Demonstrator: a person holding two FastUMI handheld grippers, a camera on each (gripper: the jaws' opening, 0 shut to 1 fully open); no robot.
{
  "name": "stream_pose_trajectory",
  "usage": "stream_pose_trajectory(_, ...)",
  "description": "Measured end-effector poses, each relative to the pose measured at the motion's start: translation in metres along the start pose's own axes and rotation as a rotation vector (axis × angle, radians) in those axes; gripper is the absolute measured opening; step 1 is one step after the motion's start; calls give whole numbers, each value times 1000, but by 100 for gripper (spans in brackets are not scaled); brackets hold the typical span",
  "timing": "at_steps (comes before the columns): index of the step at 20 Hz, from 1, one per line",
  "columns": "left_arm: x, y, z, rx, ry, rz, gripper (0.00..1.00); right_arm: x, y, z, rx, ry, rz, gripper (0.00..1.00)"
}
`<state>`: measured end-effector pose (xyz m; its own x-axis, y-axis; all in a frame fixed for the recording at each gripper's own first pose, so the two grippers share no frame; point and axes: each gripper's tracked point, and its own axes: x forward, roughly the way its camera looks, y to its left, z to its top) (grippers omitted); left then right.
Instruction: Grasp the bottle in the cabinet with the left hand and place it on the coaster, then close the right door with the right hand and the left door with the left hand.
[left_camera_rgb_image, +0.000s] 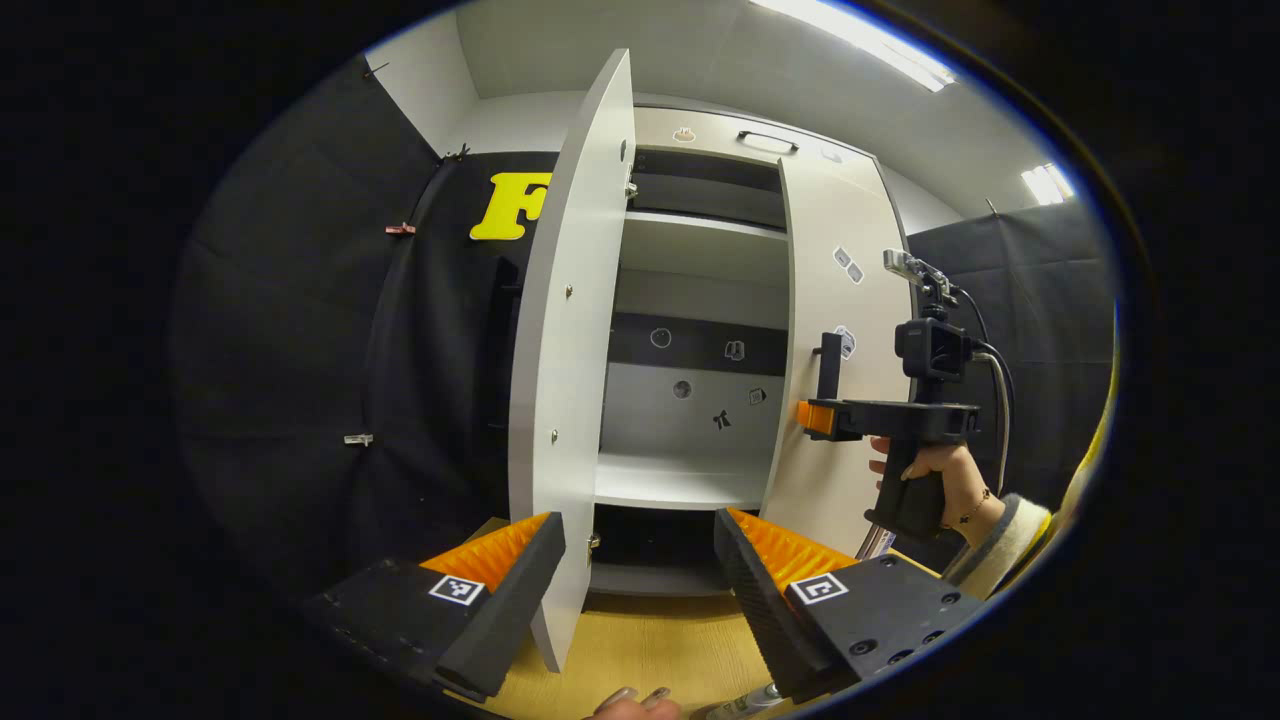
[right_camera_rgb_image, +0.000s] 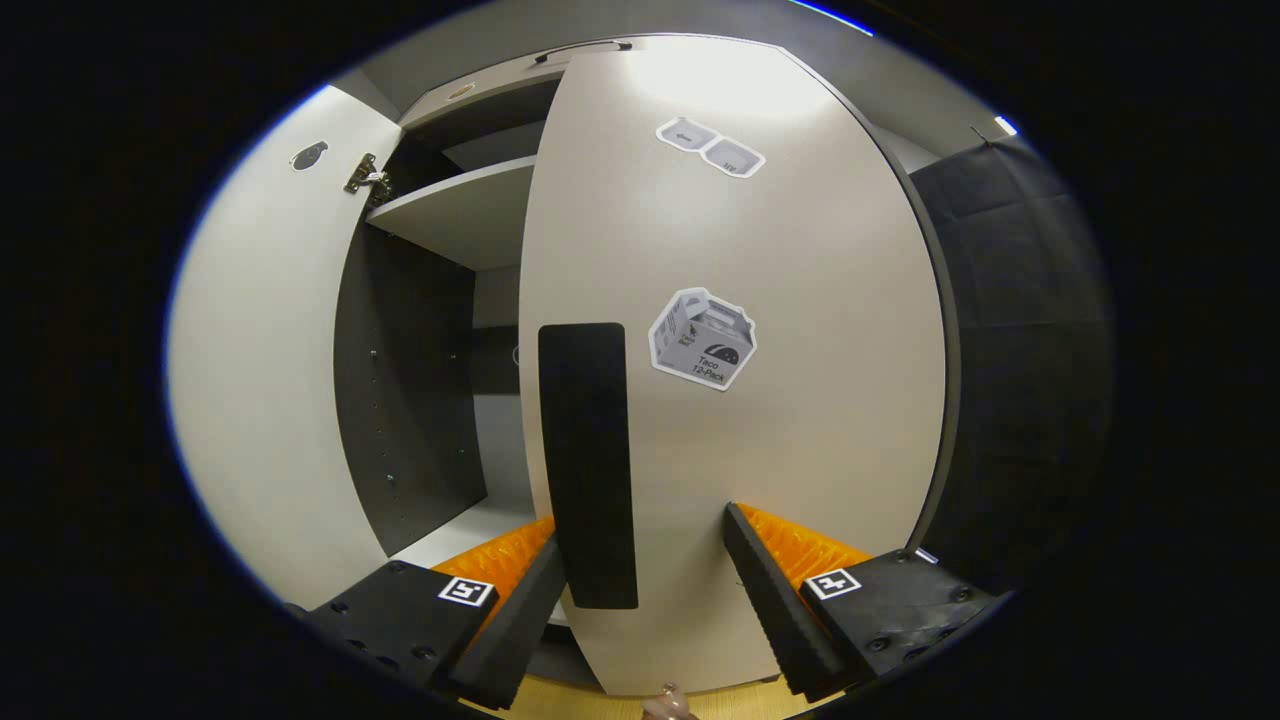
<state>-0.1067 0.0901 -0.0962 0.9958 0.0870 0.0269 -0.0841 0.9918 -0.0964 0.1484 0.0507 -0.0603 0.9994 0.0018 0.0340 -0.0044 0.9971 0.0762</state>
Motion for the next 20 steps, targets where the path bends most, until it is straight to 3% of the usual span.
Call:
stream_pose_trajectory(8,-25,21,9,12,-15,67,95,-1,1,-1,-32,16,-21,97)
stream_pose_trajectory(14,-47,82,27,16,-35,164,95,-56,10,11,-72,-25,30,98)
stream_pose_trajectory(20,-24,135,49,33,-63,134,95,-95,19,25,-81,-55,31,98)
